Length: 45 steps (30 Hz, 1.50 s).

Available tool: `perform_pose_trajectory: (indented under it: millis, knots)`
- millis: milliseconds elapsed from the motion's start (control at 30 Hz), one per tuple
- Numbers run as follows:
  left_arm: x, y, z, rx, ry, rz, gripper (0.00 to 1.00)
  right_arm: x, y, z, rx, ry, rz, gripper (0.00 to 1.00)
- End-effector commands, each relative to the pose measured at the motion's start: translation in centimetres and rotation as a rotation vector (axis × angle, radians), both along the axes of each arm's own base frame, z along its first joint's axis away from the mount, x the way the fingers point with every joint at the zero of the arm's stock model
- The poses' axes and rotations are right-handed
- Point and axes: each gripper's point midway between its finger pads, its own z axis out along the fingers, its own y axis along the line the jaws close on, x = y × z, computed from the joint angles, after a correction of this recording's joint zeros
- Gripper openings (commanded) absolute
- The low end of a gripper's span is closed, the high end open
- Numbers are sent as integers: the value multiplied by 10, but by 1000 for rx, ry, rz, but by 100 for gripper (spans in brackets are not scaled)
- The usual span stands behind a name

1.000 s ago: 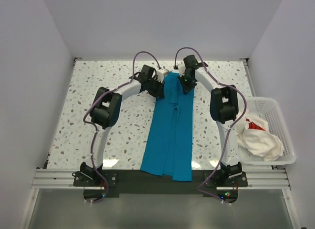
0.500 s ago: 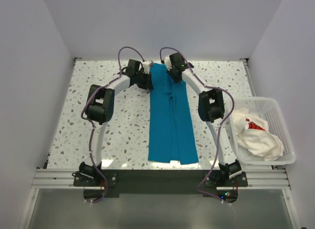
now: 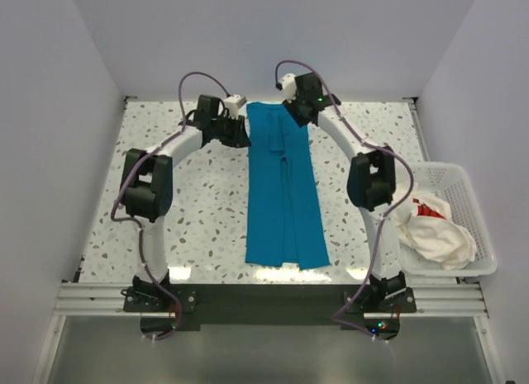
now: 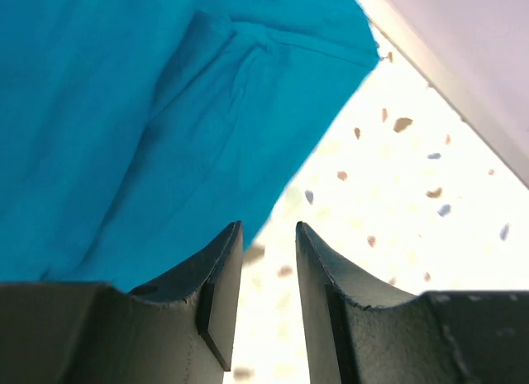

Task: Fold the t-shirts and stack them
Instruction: Fold the tshirt

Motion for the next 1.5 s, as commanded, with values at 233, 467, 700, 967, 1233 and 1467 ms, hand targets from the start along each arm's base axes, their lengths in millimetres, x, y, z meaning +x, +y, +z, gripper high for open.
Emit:
perform_pose_trajectory:
  millis: [233,467,700,967,1233,1467]
  knots:
    - [-143,19,94,-8,-147,-133,32,-216,11,95,339,427,175,20]
    - [-220,35,84,150,-237,-253,32,-348,14,55,441,750,149,17]
    - [-240,45,78,199,-280,-256,32,-428,20,24,339,791,235,29]
    - [-210,73,118,229,-346,-46,32,-474,43,-3,99,812,412,32]
    - [-187,109,166,229,-443,133,35,-470,24,-17,-243,691,637,37]
    - [-163,124,186,151,-406,217,38,-477,35,-40,-279,755,726,31]
